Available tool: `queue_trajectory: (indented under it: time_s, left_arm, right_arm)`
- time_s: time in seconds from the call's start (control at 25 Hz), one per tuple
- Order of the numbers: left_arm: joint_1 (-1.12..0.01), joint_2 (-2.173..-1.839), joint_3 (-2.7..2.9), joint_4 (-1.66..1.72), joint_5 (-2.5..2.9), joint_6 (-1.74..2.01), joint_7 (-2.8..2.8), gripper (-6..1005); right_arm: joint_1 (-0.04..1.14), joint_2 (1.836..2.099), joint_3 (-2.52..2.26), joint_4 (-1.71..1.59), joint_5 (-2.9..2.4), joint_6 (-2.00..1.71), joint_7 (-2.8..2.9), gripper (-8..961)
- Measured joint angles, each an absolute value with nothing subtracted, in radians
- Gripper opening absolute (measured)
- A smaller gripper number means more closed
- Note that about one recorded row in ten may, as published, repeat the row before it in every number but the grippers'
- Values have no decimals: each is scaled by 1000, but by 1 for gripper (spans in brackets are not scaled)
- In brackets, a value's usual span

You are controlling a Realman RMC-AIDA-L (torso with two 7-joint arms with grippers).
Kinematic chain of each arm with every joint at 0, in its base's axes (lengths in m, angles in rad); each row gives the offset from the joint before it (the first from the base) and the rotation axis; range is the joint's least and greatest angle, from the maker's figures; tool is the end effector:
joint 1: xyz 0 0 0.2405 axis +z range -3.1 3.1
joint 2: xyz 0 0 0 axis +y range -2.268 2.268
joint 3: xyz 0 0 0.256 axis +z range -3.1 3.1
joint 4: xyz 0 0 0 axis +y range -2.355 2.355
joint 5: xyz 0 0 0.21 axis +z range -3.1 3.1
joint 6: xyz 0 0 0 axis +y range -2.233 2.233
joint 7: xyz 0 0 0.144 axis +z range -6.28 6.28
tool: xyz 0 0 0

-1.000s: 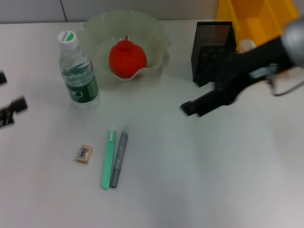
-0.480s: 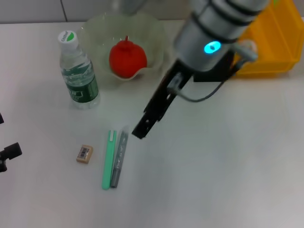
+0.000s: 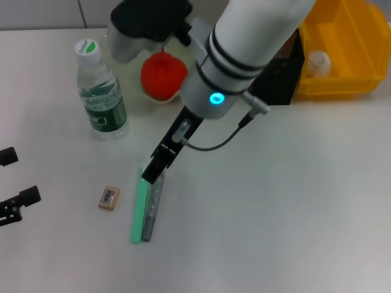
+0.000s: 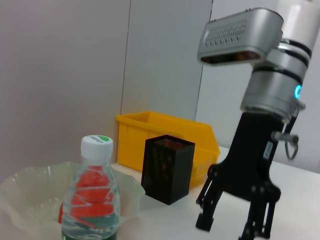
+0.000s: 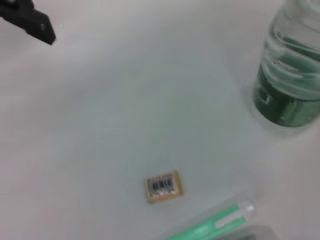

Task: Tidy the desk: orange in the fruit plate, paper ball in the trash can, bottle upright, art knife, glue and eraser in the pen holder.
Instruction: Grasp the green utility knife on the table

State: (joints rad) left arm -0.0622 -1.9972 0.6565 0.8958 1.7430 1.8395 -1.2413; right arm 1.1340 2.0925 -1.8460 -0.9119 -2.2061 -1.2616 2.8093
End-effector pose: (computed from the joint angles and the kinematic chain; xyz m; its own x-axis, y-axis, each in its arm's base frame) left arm -0.3403 0.2027 0.0925 0.7716 0.2264 0.5944 0.4868 -0.8117 -0.3228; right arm 0.0391 0.3560 -0.1243 0.8332 -0.4628 0.3026 -0.4166 -0.8853 -0.2067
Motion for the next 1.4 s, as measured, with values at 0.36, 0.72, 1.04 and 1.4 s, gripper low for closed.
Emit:
queue_trajectory:
  time_s: [0.36, 0.72, 1.04, 1.4]
  left_arm:
    - [-82, -1997, 657, 872, 1743, 1833, -1242, 860]
    - [-91, -2001, 656, 912, 1747, 1812, -1325, 858]
    - [-169, -2050, 653, 1117, 1899, 1761, -1621, 856]
    - [-378, -2061, 665, 1248, 2118, 1755, -2034, 855]
  right_arm:
    - [1118, 2092, -1964, -846, -2135, -1098, 2799, 808]
    - [950, 2081, -1888, -999, -2154, -1142, 2684, 808]
    - [527, 2080, -1496, -1366, -2160, -1376, 2322, 807]
    - [305, 2080, -1031, -1325, -1923, -1618, 1833, 807]
